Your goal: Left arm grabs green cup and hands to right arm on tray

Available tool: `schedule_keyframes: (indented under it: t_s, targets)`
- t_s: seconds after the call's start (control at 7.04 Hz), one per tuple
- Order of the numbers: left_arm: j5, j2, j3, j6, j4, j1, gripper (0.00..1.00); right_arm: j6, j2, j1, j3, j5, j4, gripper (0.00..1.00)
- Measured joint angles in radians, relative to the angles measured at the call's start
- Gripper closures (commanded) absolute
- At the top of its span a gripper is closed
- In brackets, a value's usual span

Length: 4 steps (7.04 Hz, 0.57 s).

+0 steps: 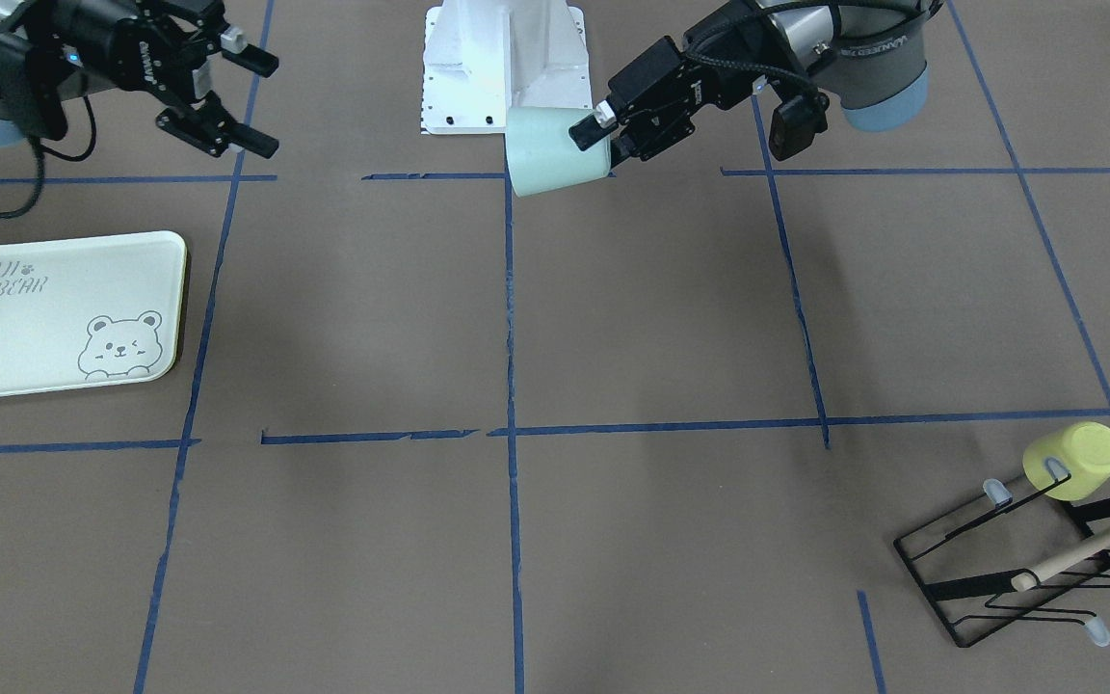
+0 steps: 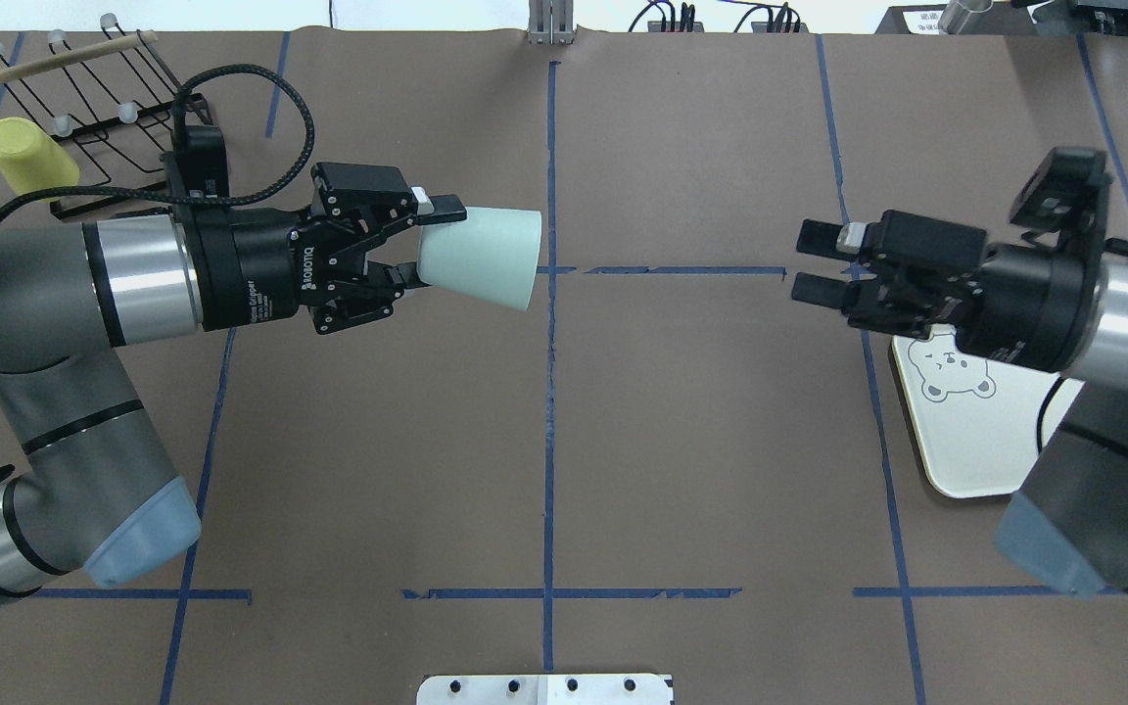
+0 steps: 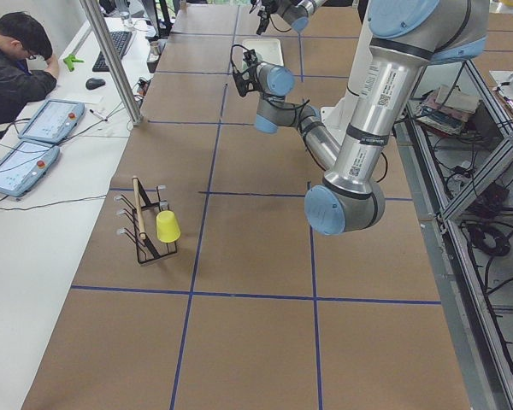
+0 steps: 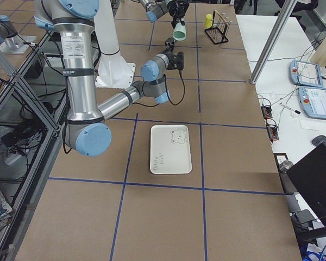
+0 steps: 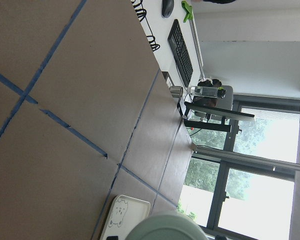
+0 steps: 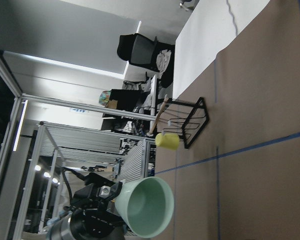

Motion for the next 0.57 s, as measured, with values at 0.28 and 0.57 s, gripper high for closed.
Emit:
schedule_keyframes:
  t_s: [0.28,0.57]
  targets:
    - [0.000,-0.001,0.004,0.001,-0.050,0.033,0.75,0.013,0.068,-0.128,-0.013,-0.074,0.017,0.00]
    - [-0.001,-0.011,0.009,0.002,-0.063,0.061,0.75,0.055,0.097,-0.156,-0.024,-0.083,0.013,0.00]
